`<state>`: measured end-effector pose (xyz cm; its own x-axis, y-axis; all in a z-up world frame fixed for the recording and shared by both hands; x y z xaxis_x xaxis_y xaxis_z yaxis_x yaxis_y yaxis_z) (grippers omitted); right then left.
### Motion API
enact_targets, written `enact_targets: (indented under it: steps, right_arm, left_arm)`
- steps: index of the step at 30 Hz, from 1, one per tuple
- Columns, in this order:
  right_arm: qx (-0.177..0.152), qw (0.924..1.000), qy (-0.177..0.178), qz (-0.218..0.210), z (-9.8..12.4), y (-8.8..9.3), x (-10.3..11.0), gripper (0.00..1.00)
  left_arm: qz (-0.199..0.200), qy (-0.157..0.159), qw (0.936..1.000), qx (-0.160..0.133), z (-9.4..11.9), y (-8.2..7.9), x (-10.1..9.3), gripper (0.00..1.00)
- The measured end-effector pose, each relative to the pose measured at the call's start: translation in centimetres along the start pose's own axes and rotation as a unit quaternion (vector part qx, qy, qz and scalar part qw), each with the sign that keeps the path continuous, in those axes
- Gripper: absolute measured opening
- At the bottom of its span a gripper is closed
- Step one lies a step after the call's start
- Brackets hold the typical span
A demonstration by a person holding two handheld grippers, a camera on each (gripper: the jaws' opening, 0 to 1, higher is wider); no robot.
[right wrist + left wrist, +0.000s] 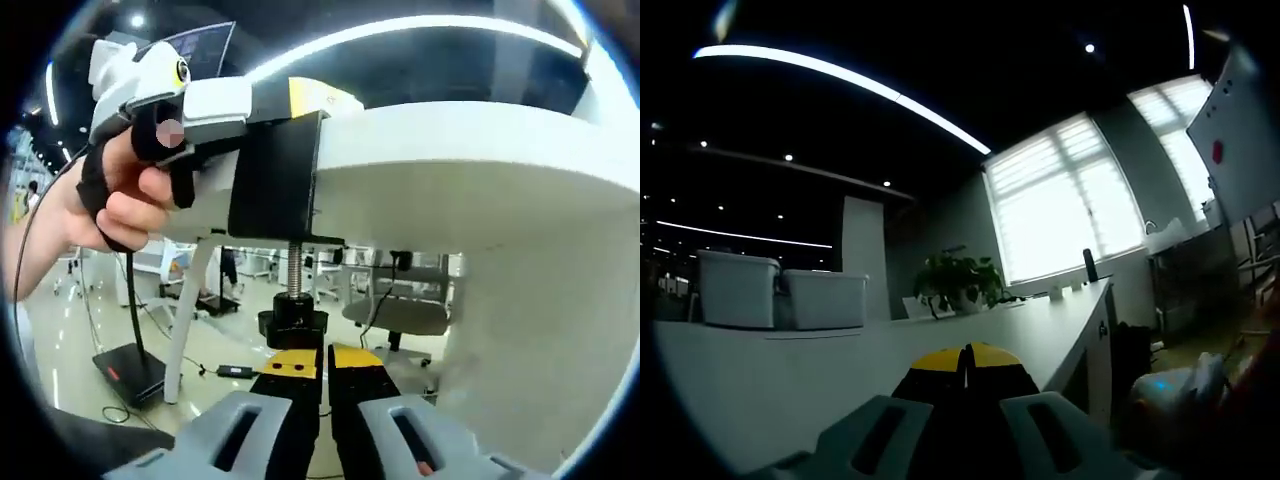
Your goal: Clamp the fixed fixture on the desktop, loosen the retaining clip, secure it to the edge of the desk, and tighten the retaining clip.
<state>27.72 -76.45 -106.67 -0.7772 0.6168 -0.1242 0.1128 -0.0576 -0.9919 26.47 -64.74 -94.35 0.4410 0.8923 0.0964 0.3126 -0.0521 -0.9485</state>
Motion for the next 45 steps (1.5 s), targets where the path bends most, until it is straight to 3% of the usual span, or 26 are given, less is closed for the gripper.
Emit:
enact_targets:
  steps: [6, 10, 13, 15, 17, 21, 25, 34, 40, 45]
  right_arm:
    - [0.011, 0.9998, 0.017, -0.004, 0.7, 0.3, 1.4, 0.31]
    - [0.002, 0.9984, 0.055, -0.006, 1.7, -0.5, 4.2, 0.37]
    - [0.01, 0.9955, 0.094, -0.01, 1.8, -0.9, 5.6, 0.39]
    - [0.016, 0.9915, 0.123, -0.04, 1.5, -0.9, 6.1, 0.4]
    - [0.01, 0.9882, 0.147, -0.039, 1.3, -1.3, 6.0, 0.41]
    - [0.005, 0.9861, 0.164, -0.022, 0.8, -2.0, 5.3, 0.39]
    - [-0.006, 0.984, 0.178, -0.014, 0.4, -2.9, 4.8, 0.3]
    - [0.004, 0.9867, 0.162, 0.004, -0.8, -3.1, 4.2, 0.25]
    - [-0.008, 0.9958, 0.091, 0.01, -0.5, -2.7, 3.2, 0.25]
    - [-0.034, 0.9994, -0.006, 0.006, -0.3, -2.2, 1.7, 0.25]
  left_arm:
    - [0.0, 0.0, 1.0, 0.0, 0.0, 0.0, 0.0, 0.01]
    - [0.0, 0.0, 1.0, 0.0, 0.0, 0.0, 0.0, 0.01]
    - [0.0, 0.0, 1.0, 0.0, 0.0, 0.0, 0.0, 0.01]
    - [0.0, 0.0, 1.0, 0.0, 0.0, 0.0, 0.0, 0.01]
    - [0.0, 0.0, 1.0, -0.001, 0.0, 0.0, 0.0, 0.01]
    - [-0.001, 0.0, 1.0, -0.001, 0.0, -0.1, -0.1, 0.01]
    - [0.0, 0.0, 1.0, -0.001, 0.0, -0.1, -0.1, 0.01]
    - [-0.003, 0.0, 1.0, -0.003, 0.1, -0.1, -0.1, 0.01]
    - [-0.003, 0.0, 1.0, -0.003, 0.1, -0.1, -0.1, 0.01]
    - [-0.003, 0.0, 1.0, -0.003, 0.0, -0.1, -0.1, 0.01]
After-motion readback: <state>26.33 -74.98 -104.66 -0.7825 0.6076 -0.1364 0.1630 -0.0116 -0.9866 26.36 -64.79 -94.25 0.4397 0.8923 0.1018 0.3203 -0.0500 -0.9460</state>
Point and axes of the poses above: the point that each gripper's makers call its tool centre point, and the gripper's own axes: z roughly backward along the fingers, x roughly to its left, y roughly out of its underside, the point moved 10 cm from there along z, roughly backward along the fingers, and after that the axes turned 10 degrees about -y, right-handed, at the moved point
